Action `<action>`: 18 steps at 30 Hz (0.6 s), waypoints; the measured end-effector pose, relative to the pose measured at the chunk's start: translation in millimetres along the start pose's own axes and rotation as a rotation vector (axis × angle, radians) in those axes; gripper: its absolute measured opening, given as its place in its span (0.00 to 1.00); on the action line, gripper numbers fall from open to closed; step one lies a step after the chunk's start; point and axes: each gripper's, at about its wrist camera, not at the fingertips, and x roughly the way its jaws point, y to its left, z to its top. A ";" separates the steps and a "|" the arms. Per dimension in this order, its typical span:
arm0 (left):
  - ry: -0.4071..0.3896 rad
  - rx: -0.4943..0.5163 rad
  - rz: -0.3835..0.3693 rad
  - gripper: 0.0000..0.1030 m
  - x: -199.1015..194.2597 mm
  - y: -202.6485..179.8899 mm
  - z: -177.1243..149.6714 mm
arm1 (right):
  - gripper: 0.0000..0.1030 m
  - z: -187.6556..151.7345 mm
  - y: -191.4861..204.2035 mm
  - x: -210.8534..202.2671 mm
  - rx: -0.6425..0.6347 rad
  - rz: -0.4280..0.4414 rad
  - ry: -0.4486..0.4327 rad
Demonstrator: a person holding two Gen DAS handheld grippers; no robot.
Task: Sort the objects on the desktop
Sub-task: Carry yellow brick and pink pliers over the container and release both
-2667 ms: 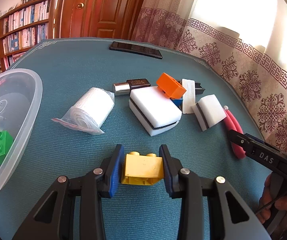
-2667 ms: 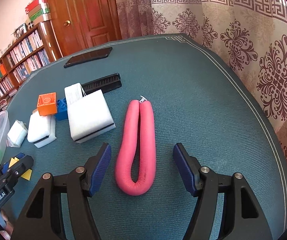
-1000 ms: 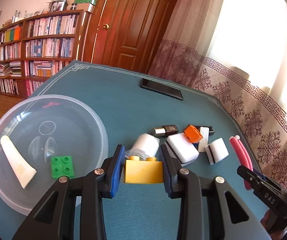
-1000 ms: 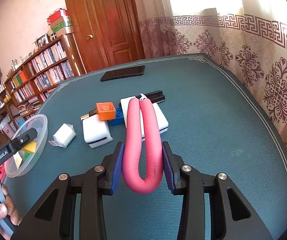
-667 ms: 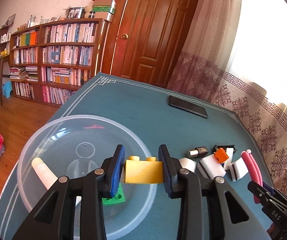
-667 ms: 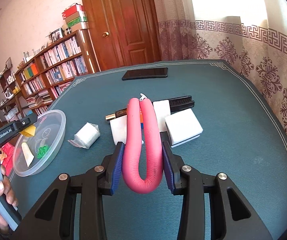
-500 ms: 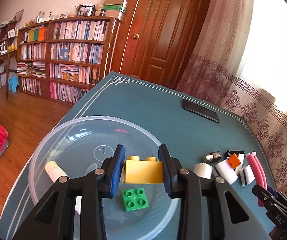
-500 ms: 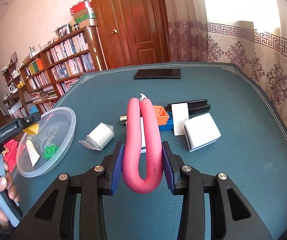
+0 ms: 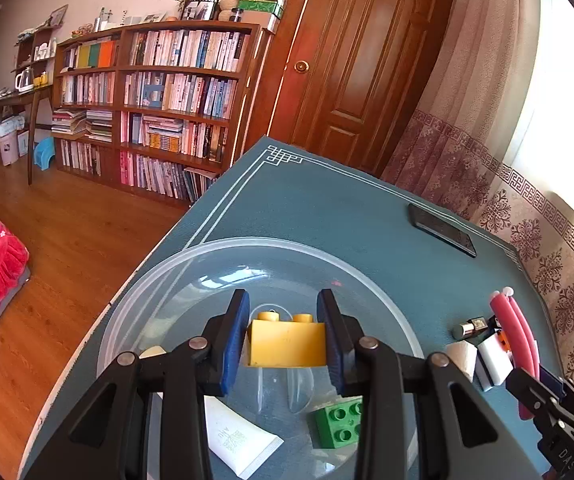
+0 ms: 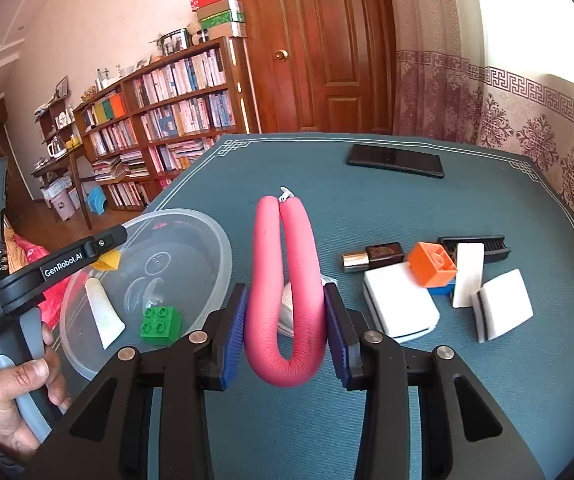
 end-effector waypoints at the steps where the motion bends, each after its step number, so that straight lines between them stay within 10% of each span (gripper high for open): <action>1: 0.002 -0.003 0.002 0.38 0.9 1.8 0.0 | 0.39 2.2 3.7 3.0 -0.007 0.007 0.000; 8: 0.018 -0.025 0.009 0.41 7.5 11.4 1.4 | 0.39 10.3 28.2 20.1 -0.048 0.051 0.010; 12: -0.010 -0.058 0.028 0.82 4.0 18.7 4.0 | 0.39 11.8 37.8 28.1 -0.062 0.066 0.019; 18: -0.020 -0.093 0.039 0.82 -0.6 30.9 9.2 | 0.39 13.6 46.2 39.1 -0.062 0.080 0.038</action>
